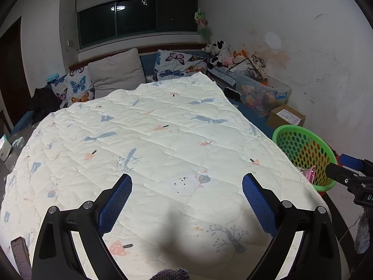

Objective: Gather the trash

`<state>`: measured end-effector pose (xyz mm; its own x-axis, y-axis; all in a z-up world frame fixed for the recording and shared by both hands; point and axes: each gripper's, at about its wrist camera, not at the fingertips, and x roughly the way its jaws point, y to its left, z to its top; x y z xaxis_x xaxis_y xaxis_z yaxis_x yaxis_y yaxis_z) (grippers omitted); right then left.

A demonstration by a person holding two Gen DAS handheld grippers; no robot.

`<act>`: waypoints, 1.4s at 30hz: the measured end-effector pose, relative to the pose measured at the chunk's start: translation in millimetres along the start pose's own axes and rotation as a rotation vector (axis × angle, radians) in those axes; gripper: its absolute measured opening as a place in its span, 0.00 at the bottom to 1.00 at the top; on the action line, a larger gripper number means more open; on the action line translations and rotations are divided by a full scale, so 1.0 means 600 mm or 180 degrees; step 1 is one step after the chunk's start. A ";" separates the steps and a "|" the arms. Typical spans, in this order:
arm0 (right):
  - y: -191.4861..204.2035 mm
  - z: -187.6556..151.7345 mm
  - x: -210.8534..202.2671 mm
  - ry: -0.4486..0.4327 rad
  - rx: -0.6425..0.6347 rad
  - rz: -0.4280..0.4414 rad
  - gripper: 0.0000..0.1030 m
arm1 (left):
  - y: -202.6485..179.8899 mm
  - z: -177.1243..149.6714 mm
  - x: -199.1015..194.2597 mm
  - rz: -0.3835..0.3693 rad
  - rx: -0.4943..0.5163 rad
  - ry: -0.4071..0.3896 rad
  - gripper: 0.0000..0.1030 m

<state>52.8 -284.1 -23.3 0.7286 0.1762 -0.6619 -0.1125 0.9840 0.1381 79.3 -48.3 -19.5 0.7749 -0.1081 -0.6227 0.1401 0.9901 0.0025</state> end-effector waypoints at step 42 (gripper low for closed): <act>0.024 -0.006 0.008 0.0011 -0.0058 0.0028 0.90 | -0.010 -0.008 -0.014 0.0199 0.0096 -0.0081 0.90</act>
<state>52.1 -269.2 -27.3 0.7251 0.1850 -0.6633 -0.1312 0.9827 0.1306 69.1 -52.8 -18.2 0.7980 -0.0486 -0.6006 0.1091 0.9919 0.0647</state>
